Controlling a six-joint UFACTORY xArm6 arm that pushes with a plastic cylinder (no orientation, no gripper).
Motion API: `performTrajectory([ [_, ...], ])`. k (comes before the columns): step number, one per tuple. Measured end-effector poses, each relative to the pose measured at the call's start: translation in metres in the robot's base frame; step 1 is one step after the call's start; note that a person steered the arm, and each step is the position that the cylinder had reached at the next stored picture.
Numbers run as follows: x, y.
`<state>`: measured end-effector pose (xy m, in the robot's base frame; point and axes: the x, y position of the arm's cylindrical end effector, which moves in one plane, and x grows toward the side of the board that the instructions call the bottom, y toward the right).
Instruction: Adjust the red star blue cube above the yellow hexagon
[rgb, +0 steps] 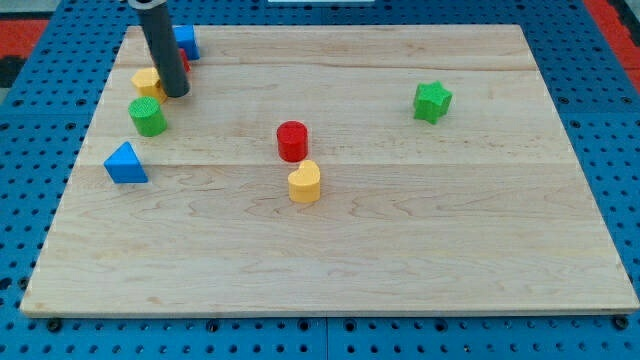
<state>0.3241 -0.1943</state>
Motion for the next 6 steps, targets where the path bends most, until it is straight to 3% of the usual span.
performTrajectory([
  [1, 0.0, 0.021],
  [2, -0.034, 0.05],
  [3, -0.043, 0.0],
  [4, -0.043, -0.01],
  [5, -0.054, 0.063],
  [6, -0.079, 0.026],
])
